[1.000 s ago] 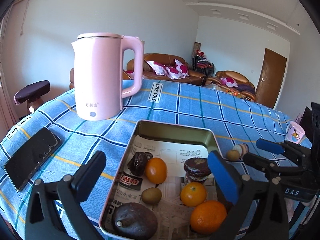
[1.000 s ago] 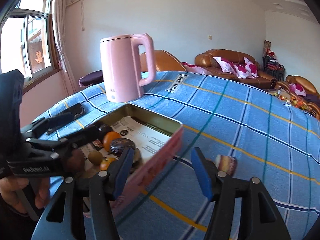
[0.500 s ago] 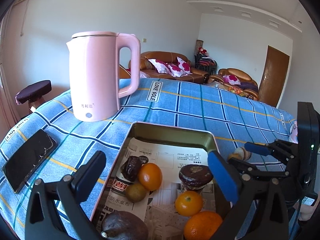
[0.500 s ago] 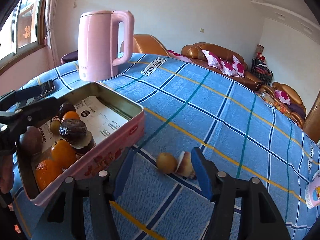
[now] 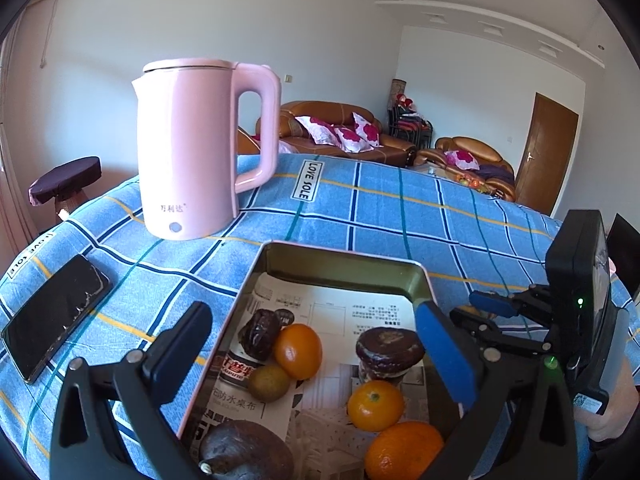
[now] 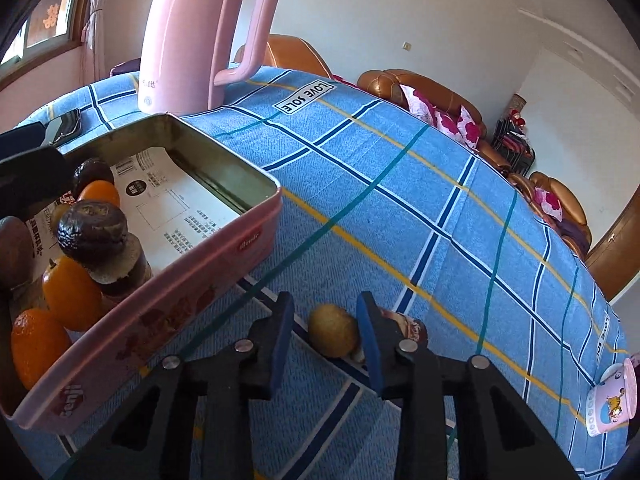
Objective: Organize fruits
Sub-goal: 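Move the open right gripper to the small brown round fruit on the cloth, then grasp the small brown fruit with the right gripper while the left moves to the cream roll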
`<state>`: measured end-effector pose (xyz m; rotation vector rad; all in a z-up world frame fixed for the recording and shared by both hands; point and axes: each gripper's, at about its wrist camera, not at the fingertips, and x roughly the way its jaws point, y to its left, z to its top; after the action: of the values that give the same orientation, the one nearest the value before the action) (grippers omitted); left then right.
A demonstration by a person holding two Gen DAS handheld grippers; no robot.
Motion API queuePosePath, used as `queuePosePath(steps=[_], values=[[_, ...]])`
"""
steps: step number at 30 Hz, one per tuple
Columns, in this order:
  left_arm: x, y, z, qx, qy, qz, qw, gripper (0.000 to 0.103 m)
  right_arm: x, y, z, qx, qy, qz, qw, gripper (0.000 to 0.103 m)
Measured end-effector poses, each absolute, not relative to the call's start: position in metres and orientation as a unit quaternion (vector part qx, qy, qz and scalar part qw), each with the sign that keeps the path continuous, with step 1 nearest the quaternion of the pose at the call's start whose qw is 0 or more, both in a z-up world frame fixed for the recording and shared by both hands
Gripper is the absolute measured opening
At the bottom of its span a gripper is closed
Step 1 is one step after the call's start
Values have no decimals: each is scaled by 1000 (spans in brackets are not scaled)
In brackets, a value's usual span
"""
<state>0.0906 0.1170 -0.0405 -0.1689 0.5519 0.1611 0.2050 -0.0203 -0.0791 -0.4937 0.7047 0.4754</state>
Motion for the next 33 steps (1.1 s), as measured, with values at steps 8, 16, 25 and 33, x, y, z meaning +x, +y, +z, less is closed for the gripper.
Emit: queuePosePath(steps=[8,16,25,33], values=[[93,95,-29,-57,265,71,960,103,198,-31,-75,-203,345,254,880,25],[98,85,-31,-51,270,69,959,103,185,-40,-64,-189,330,268,885,25],[99,87,-30,-51,270,70,959,103,203,-32,-77,-184,364,260,875,28],[107,80,-21,-46,269,61,960,103,203,-35,-77,-179,364,249,879,29]])
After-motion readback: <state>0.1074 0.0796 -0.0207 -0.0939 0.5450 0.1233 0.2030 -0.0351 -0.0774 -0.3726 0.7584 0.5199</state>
